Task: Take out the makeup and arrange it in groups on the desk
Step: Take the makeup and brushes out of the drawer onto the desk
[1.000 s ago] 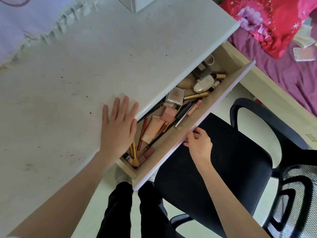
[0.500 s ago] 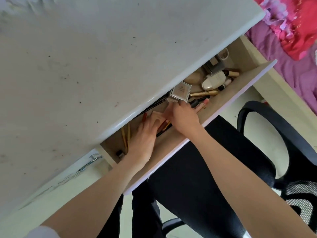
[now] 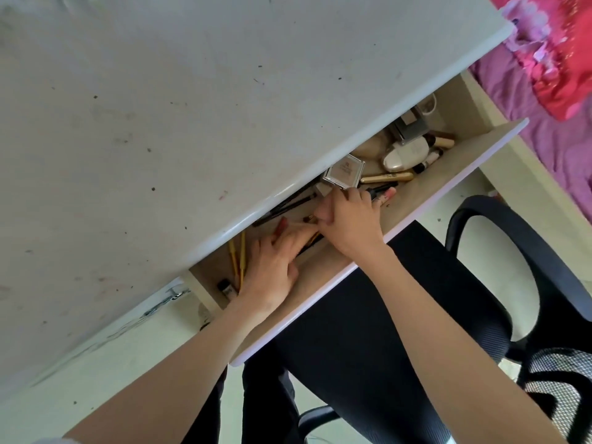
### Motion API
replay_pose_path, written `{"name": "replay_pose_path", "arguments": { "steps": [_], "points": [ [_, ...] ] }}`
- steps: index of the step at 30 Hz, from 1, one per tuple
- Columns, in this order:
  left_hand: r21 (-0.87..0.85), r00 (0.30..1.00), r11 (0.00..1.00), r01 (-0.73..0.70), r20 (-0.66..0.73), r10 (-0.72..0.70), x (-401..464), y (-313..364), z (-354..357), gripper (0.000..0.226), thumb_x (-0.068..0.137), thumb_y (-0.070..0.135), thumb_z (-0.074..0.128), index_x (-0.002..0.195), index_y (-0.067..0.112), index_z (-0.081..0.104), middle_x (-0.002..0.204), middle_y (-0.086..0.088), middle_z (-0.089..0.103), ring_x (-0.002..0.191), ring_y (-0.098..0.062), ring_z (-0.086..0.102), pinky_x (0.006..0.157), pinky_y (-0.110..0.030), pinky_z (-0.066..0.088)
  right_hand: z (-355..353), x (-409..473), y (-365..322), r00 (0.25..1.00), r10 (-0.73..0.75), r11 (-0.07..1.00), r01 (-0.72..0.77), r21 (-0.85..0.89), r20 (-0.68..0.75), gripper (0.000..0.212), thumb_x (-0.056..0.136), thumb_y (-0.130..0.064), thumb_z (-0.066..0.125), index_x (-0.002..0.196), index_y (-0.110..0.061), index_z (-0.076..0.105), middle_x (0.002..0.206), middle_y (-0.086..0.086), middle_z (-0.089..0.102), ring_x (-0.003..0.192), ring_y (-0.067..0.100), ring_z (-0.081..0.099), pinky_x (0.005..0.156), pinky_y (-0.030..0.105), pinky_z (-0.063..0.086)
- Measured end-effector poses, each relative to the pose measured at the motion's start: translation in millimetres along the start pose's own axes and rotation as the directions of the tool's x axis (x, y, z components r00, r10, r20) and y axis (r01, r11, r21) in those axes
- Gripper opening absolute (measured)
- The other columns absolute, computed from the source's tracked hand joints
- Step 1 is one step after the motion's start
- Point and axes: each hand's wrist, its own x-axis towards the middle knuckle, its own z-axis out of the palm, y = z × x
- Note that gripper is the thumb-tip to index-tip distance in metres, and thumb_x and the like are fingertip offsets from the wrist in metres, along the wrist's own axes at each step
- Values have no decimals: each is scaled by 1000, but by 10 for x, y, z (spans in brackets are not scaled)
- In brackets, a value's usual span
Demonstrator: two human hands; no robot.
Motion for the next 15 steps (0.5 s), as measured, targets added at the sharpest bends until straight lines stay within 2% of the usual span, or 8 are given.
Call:
{"name": "replay_pose_path", "arguments": {
  "steps": [2, 4, 6, 8, 11, 15],
  "points": [
    [-27, 999, 999, -21, 34, 22, -120, 12, -71, 54, 90, 15, 50, 139, 29, 31, 131, -9, 39, 119, -23, 34, 93, -30, 35, -78, -173, 49, 995, 17, 986, -1, 167, -94, 46, 82, -28, 58, 122, -7, 51, 118, 16, 52, 111, 36, 45, 96, 47, 37],
    [-62, 996, 995, -83, 28, 84, -218, -9, -170, 52, 88, 20, 50, 137, 29, 36, 124, -6, 42, 115, -19, 36, 88, -23, 36, -155, -348, 70, 975, 41, 925, 47, 378, -220, 52, 80, -27, 61, 125, -3, 52, 115, 18, 54, 110, 36, 45, 96, 43, 40],
    [-75, 985, 982, -173, -11, 173, -293, -17, -345, 49, 84, 29, 47, 132, 32, 37, 116, -3, 44, 107, -15, 41, 83, -20, 41, -254, -464, 52, 934, 88, 868, 98, 486, -346, 58, 80, -37, 57, 125, -1, 54, 112, 18, 55, 109, 32, 47, 97, 38, 39],
    [-72, 962, 960, -270, -67, 265, -365, -22, -556, 47, 79, 37, 39, 126, 36, 36, 113, -3, 49, 102, -14, 43, 82, -20, 43, -385, -486, -13, 911, 142, 814, 116, 570, -388, 60, 80, -43, 54, 127, -5, 53, 116, 14, 55, 110, 23, 44, 97, 38, 40],
    [-43, 927, 944, -326, -210, 310, -431, -74, -864, 47, 81, 33, 42, 127, 31, 38, 114, -5, 53, 103, -13, 44, 80, -13, 41, -552, -396, -194, 894, 178, 758, 141, 637, -410, 57, 81, -42, 55, 128, -11, 53, 120, 10, 55, 109, 11, 36, 92, 30, 37],
    [135, 887, 968, -210, -389, 247, -278, -414, -1293, 42, 90, 26, 37, 131, 22, 40, 111, -12, 54, 91, -26, 50, 71, -24, 42, -566, -123, -612, 867, 18, 802, 286, 525, -499, 54, 82, -41, 54, 122, -5, 58, 112, 15, 60, 106, 26, 48, 89, 25, 30]
  ]
}}
